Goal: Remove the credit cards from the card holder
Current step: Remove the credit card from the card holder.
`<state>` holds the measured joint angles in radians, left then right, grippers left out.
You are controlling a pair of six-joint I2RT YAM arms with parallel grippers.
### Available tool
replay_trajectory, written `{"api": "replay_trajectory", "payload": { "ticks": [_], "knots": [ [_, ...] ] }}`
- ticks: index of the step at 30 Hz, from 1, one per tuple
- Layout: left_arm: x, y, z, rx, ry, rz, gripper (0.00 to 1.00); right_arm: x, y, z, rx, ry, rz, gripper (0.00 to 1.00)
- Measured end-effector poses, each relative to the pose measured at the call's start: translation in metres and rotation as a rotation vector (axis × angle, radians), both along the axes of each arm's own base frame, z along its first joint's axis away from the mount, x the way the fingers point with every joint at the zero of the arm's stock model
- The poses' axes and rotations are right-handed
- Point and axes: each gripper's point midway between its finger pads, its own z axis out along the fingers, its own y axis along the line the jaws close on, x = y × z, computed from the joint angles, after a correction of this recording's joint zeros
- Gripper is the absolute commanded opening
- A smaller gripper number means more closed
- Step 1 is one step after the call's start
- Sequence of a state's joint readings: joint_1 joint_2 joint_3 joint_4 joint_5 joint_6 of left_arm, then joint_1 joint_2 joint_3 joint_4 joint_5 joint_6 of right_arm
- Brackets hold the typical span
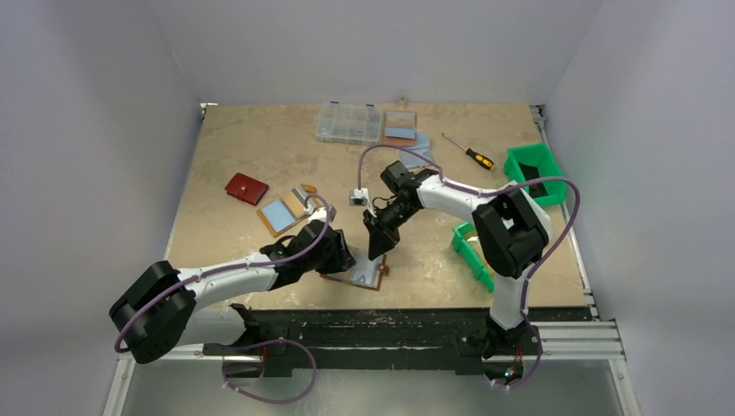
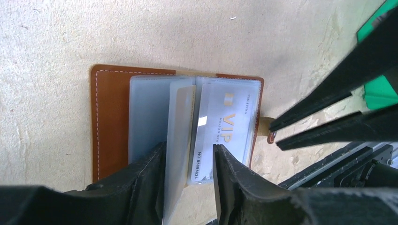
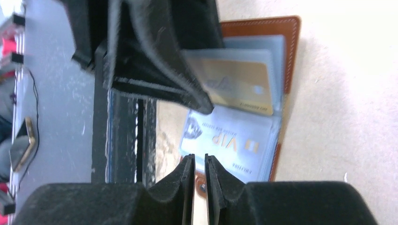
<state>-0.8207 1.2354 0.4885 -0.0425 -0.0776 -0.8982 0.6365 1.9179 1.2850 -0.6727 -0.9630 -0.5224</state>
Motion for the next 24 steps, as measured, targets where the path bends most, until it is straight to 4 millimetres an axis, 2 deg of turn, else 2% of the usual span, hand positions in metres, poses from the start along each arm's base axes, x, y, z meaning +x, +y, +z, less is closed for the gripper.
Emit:
{"api": "replay_trajectory", "payload": {
  "ticks": [2, 5, 9, 12, 16, 19, 24],
  "knots": [
    [0.0, -0.001, 0.001, -0.01, 0.002, -0.006, 0.37, -0.004, -0.009, 0.003, -0.01, -0.035, 0.035, 0.24],
    [0.0, -0.004, 0.006, -0.034, -0.008, -0.013, 0.37, -0.006, -0.019, 0.018, 0.006, -0.106, 0.074, 0.27],
    [0.0, -0.003, 0.013, -0.061, -0.029, -0.013, 0.37, 0.001, -0.038, 0.06, 0.082, -0.244, 0.088, 0.29],
    [-0.001, -0.004, 0.018, -0.084, -0.043, -0.018, 0.38, 0.014, -0.062, 0.094, 0.146, -0.348, 0.042, 0.31],
    [-0.003, -0.004, 0.021, -0.109, -0.056, -0.024, 0.47, 0.027, -0.089, 0.123, 0.192, -0.447, -0.027, 0.38],
    [-0.004, -0.005, 0.024, -0.132, -0.069, -0.031, 0.54, 0.024, -0.095, 0.137, 0.208, -0.499, -0.042, 0.45],
    [-0.004, -0.01, 0.03, -0.165, -0.079, -0.05, 0.56, 0.013, -0.098, 0.155, 0.23, -0.548, -0.06, 0.5]
  ]
}}
